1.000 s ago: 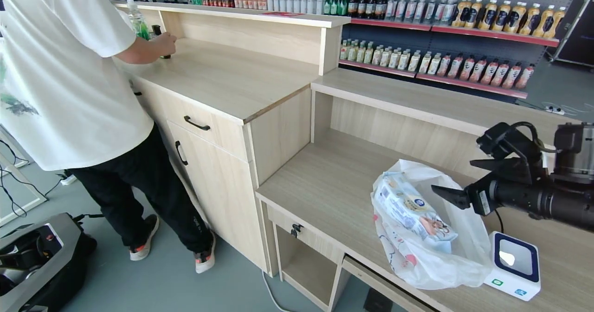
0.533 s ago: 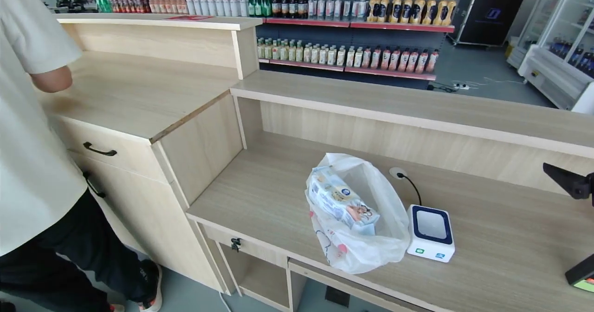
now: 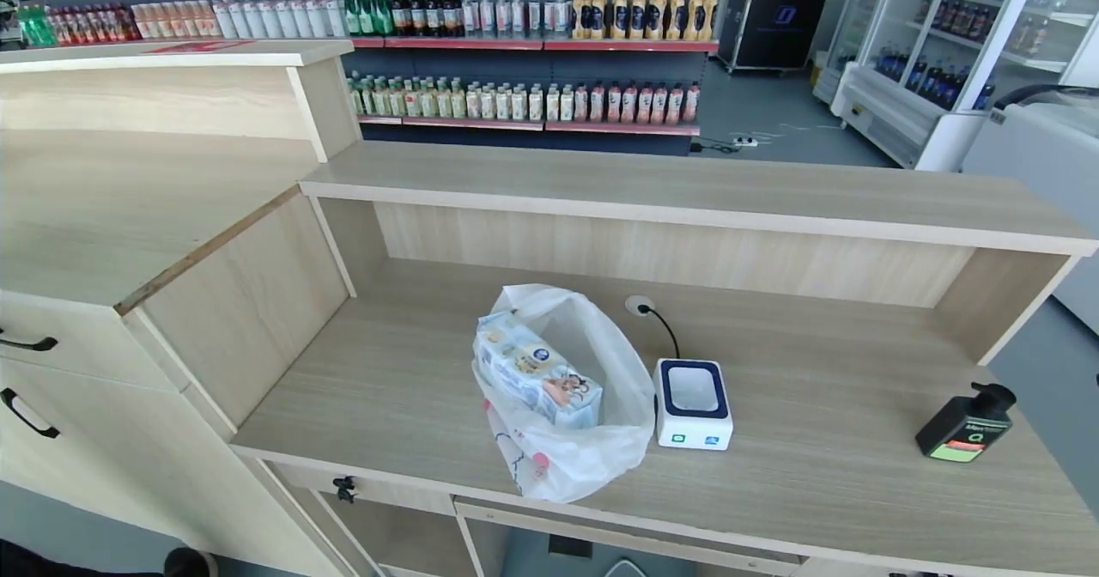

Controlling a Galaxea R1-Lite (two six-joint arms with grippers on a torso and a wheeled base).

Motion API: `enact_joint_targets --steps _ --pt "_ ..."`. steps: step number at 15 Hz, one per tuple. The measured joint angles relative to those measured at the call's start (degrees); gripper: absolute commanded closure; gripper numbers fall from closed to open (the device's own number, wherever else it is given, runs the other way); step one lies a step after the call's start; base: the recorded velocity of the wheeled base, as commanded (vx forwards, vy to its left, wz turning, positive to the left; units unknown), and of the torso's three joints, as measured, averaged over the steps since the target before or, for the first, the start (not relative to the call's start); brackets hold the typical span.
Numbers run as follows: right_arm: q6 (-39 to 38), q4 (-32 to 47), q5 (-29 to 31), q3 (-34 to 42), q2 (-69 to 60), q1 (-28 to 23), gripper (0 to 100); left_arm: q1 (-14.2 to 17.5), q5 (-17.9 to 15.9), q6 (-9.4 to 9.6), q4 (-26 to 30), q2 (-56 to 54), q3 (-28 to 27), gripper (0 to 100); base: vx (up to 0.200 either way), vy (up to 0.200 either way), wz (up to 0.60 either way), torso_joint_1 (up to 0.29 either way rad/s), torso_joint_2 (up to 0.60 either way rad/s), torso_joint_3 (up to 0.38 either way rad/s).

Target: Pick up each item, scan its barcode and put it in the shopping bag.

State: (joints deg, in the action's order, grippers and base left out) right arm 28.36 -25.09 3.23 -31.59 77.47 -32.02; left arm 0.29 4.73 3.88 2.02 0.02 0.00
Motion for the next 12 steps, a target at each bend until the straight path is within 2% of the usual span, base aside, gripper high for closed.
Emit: enact_joint_targets --steps 5,7,12 --pt "4.6 -8.8 -0.5 -1.9 13.2 -13.8 0 0.0 0.0 -0.02 0.0 0.0 0.0 0 0.0 0.0 0.0 0.0 0.0 0.0" --pt "7.0 -8.9 -4.2 -1.2 15.6 -18.4 0 0.0 0.0 0.0 0.0 0.0 0.0 0 0.0 0.0 0.0 0.0 0.0 0.0" --pt "8.9 -9.1 -14.4 -0.4 18.3 -22.1 0 0.0 0.0 0.0 0.0 0.0 0.0 0 0.0 0.0 0.0 0.0 0.0 0.0"
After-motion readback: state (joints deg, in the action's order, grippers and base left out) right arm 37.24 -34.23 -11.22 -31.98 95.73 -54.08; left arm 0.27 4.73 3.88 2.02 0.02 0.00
